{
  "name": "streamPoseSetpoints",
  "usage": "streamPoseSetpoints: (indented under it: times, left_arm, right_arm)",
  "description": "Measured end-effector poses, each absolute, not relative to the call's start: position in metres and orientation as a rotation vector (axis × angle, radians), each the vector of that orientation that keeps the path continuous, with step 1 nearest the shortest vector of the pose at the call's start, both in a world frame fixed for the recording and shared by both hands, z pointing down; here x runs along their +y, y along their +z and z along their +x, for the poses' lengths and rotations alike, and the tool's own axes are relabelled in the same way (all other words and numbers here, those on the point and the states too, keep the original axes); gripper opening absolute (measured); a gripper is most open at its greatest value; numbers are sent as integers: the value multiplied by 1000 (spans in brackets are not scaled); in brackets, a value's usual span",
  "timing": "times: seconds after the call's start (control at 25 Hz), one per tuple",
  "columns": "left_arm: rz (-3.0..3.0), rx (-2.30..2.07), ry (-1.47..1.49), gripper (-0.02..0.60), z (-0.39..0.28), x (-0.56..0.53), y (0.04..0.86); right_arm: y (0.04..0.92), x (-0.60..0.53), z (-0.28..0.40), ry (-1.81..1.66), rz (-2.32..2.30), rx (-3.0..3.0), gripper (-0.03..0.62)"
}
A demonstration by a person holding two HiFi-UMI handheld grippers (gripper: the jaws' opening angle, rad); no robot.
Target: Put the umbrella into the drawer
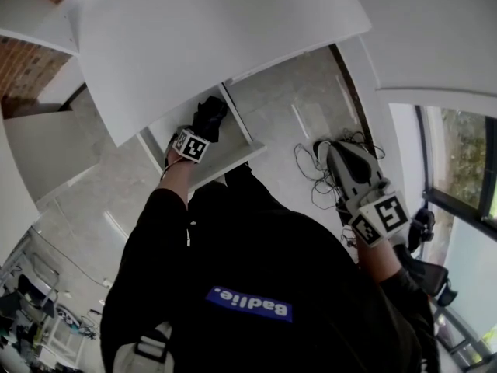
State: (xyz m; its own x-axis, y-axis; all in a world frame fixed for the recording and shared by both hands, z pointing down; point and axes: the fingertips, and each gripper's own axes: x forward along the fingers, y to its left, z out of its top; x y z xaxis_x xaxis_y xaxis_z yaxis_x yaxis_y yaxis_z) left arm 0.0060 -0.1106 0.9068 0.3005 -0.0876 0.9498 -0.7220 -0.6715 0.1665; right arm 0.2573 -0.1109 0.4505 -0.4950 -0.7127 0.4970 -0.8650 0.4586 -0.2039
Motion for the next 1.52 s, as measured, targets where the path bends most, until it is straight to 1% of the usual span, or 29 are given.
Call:
streamPoseSetpoints:
  times: [0.36, 0.52, 0.68, 1.08, 1.28, 1.52]
  left_arm:
    - [1882, -653, 1538, 278, -1, -97, 928]
    - [1857, -638, 1532, 290, -2, -92, 931]
    - [1909, -667, 1472, 301, 2, -100, 911]
    - [2176, -819, 1182, 298, 15, -120, 785]
    - [2313, -912, 1005, 275, 14, -115, 703]
    - [2425, -1004, 778, 240, -1, -103, 600]
  right_arm:
    - [455, -110, 258, 632, 1320, -2361, 31]
    - [453, -105, 257, 618, 1327, -2349, 31]
    - [452, -99, 255, 593, 1322, -2324, 31]
    - [420, -96, 206, 542, 1296, -2486, 31]
    - [409, -91, 183, 531, 1259, -2546, 31]
    - [390, -87, 142, 497, 1198, -2655, 31]
